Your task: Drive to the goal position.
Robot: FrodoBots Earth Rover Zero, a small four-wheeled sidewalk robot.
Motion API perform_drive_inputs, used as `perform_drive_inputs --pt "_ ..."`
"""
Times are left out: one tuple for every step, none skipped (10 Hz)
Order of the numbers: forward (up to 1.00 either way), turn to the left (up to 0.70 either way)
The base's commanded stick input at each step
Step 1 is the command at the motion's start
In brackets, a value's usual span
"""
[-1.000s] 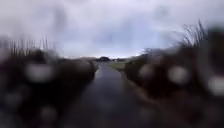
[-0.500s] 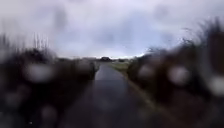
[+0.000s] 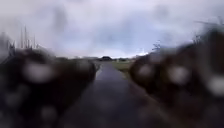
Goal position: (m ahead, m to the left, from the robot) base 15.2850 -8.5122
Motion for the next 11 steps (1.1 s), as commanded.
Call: perform_drive_inputs --pt "0.70 0.00" --pt "0.70 0.00" --pt "0.70 0.00" --pt "0.70 0.00" --pt "0.70 0.00" --pt "0.70 0.00" --pt "0.70 0.00" --pt "0.70 0.00" --pt "0.70 0.00" --pt "0.70 0.00" --pt "0.70 0.00"
